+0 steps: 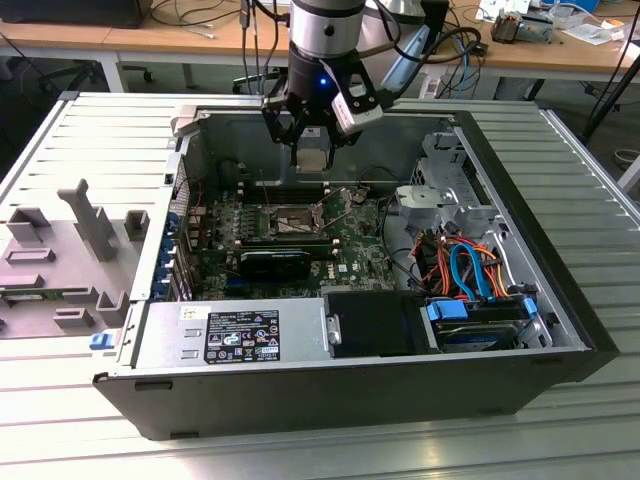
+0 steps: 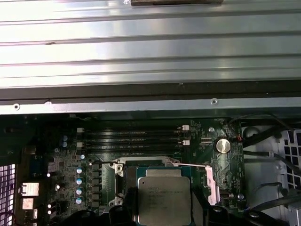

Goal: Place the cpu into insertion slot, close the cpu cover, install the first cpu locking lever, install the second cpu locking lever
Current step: 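Place the cpu into insertion slot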

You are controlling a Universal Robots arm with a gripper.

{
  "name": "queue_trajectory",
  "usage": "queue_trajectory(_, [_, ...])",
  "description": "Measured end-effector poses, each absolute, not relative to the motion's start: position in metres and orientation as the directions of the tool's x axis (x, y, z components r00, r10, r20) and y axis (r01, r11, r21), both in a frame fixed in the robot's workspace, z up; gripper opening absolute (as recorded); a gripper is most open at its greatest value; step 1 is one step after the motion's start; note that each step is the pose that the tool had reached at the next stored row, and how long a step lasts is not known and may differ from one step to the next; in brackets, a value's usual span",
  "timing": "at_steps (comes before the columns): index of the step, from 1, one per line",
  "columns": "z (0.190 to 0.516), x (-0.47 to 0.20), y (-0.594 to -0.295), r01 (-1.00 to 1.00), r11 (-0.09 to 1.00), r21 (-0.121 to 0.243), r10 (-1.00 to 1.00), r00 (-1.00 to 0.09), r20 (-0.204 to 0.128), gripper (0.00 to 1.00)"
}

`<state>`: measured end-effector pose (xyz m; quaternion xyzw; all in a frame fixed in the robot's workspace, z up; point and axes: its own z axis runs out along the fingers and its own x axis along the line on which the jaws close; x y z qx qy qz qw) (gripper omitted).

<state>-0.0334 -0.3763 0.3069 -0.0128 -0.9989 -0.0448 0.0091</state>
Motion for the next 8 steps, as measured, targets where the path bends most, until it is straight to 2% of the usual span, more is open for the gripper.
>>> queue_trajectory(8, [0.3051, -0.0334, -0.3776, 0.026, 0.996, 0.089, 0.025, -1.0, 0.019, 0.55])
